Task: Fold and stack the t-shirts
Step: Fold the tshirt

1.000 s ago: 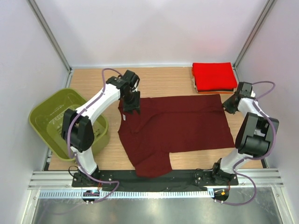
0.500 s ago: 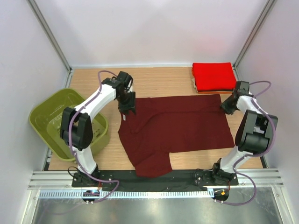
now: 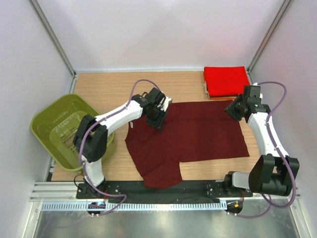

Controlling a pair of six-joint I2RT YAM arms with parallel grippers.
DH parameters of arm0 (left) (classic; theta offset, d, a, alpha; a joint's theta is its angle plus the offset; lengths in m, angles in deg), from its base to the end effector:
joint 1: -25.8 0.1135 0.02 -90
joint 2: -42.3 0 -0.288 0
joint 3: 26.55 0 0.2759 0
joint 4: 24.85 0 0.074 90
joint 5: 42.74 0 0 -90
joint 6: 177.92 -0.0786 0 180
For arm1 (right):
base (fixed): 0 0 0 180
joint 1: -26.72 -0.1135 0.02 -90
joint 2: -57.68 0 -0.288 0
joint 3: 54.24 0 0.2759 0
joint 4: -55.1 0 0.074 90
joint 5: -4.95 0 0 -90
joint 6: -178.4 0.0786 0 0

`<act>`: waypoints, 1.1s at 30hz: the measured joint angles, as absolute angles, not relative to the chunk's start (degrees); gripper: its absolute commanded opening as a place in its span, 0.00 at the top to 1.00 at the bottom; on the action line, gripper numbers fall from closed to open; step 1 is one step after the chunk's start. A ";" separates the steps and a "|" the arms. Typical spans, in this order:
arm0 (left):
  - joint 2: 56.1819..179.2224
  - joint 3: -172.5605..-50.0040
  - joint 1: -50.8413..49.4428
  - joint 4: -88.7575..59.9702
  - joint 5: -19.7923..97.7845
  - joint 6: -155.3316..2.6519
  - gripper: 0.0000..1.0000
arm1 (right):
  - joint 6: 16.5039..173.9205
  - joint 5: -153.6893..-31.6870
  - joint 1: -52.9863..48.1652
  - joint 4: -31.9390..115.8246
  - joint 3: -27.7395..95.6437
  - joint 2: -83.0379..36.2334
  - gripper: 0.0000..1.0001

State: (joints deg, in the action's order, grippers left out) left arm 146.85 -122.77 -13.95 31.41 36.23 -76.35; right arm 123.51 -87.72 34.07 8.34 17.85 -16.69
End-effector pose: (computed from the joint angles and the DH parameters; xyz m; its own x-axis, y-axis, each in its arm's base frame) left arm 0.3211 -0.2866 0.2158 -0.8189 0.4250 -0.3857 0.5374 0.8037 -0.2554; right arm 0.3159 -0.0371 0.2647 -0.5566 0.6511 -0.5160 0.5105 0.7581 0.4058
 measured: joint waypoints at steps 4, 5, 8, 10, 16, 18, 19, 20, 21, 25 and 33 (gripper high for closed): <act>154.04 -124.10 -13.36 30.34 37.35 -77.99 0.72 | 123.42 -87.64 34.07 5.87 18.00 -14.64 0.67; 155.48 -124.54 -13.27 30.30 37.50 -78.25 0.72 | 123.42 -87.62 34.07 5.35 18.17 -14.26 0.67; 159.37 -125.85 -13.18 30.30 39.14 -79.54 0.71 | 123.47 -87.59 34.07 4.41 18.61 -13.67 0.67; 160.38 -126.97 -13.18 30.58 41.59 -80.13 0.71 | 123.51 -87.55 34.07 4.10 18.63 -13.17 0.67; 160.53 -129.63 -13.07 29.90 51.40 -81.26 0.67 | 123.66 -87.51 34.07 3.47 18.63 -11.66 0.67; 160.53 -129.70 -13.05 29.77 53.56 -81.37 0.67 | 123.62 -87.31 34.07 3.43 18.63 -11.40 0.67; 160.53 -129.70 -13.03 29.75 54.31 -81.37 0.67 | 123.55 -87.24 34.07 3.43 18.63 -11.29 0.67; 160.53 -129.72 -13.01 29.75 55.18 -81.40 0.67 | 123.47 -87.16 34.07 3.40 18.63 -11.18 0.67; 160.53 -129.72 -13.01 29.75 56.08 -81.40 0.66 | 123.42 -87.09 34.07 3.38 18.63 -11.14 0.67; 160.53 -129.76 -13.03 29.77 58.72 -81.59 0.62 | 123.16 -87.09 34.07 3.29 18.63 -11.12 0.67; 160.53 -129.76 -13.01 29.25 57.17 -83.30 0.61 | 122.86 -86.83 34.07 2.99 18.63 -11.05 0.67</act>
State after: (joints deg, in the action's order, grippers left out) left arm 160.53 -129.76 -13.01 29.25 57.17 -83.30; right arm 122.86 -86.83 34.07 2.99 18.63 -11.05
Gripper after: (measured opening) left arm 0.389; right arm 0.327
